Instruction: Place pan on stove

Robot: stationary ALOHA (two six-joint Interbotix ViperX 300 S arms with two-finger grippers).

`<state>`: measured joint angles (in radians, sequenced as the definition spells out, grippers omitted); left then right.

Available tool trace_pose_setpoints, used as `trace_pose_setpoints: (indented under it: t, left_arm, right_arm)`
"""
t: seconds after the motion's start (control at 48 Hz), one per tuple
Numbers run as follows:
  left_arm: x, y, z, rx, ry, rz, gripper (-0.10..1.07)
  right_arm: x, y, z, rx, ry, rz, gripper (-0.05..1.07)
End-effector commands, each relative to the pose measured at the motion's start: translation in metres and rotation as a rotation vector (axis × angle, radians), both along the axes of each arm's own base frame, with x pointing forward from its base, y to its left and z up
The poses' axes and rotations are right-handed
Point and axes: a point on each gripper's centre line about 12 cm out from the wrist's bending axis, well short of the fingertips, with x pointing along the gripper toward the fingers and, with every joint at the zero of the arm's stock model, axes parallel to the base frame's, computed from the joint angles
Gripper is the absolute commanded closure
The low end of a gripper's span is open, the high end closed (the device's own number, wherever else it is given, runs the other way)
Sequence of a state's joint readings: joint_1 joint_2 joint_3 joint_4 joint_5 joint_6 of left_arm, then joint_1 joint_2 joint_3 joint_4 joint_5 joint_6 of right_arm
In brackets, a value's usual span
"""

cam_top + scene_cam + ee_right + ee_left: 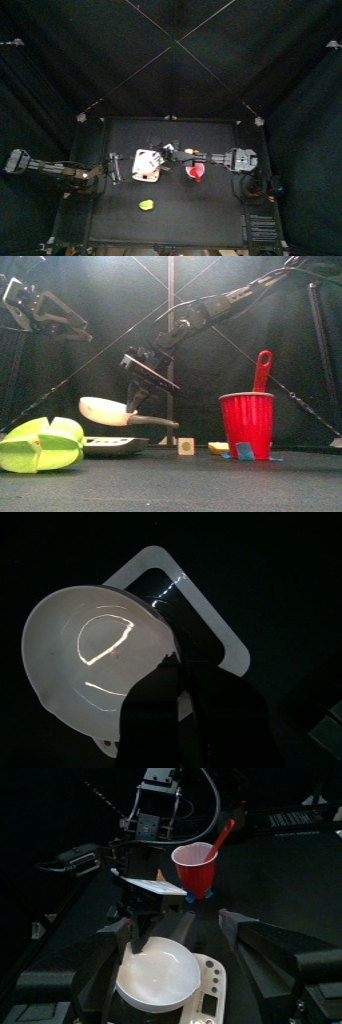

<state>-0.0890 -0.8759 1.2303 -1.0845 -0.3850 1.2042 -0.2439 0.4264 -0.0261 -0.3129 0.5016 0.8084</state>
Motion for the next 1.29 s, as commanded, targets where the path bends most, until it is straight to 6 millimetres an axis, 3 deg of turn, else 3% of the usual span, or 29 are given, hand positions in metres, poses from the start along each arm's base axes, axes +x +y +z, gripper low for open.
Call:
trace_pose_setpoints:
  t: [0.0, 0.333, 0.833, 1.271]
  left_arm:
    - [0.001, 0.001, 0.004, 0.006, -0.011, 0.007, -0.05]
    - [0.001, 0.002, 0.004, 0.006, -0.009, 0.011, -0.05]
    - [0.001, 0.002, 0.004, 0.006, -0.009, 0.010, -0.05]
    - [0.001, 0.002, 0.003, 0.006, -0.008, 0.011, -0.05]
  right_arm:
    - [0.003, -0.007, 0.022, -0.010, -0.053, -0.013, 0.55]
    - [0.003, -0.012, 0.012, -0.007, -0.036, -0.022, 0.53]
    - [0.003, -0.018, 0.010, -0.002, -0.035, -0.038, 0.30]
    - [0.003, -0.016, 0.033, -0.026, -0.049, -0.032, 0.28]
